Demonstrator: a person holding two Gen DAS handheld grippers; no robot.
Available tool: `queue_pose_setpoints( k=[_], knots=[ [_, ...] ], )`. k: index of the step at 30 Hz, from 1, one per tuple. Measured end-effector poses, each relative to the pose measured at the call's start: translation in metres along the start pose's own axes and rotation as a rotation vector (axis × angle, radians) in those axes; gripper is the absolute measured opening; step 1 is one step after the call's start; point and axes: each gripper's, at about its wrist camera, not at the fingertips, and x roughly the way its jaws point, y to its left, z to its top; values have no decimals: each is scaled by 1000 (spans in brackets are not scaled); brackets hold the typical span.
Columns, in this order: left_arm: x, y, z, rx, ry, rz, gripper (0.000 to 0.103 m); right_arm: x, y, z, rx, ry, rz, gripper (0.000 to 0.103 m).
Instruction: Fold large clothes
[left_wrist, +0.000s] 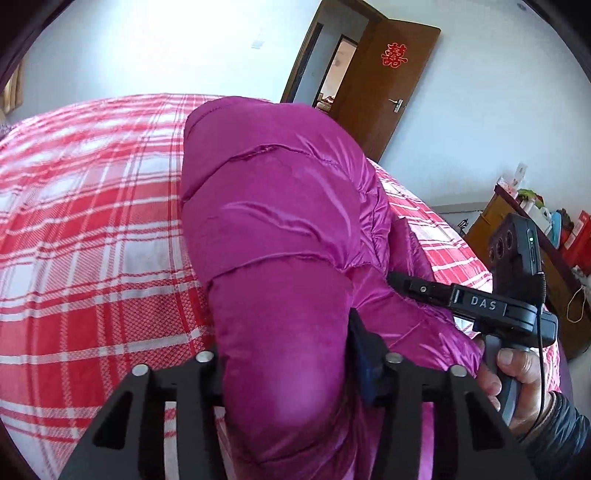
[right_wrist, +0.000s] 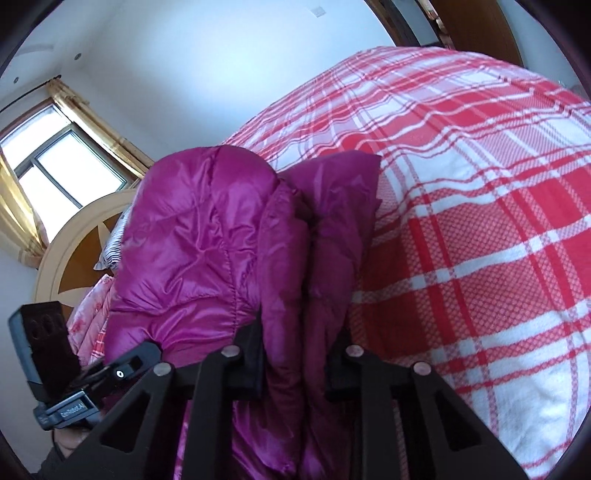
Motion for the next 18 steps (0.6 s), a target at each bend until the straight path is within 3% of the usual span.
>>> queue_pose_setpoints(
  k=[10,18],
  knots=[
    [-56,4,-12,-11,-11,14,38,-20,24,-26,13,-19,53,22],
    [-113,38,-30,-58,-69,79,38,-10,91,-38,-64,5,140,22]
  ],
)
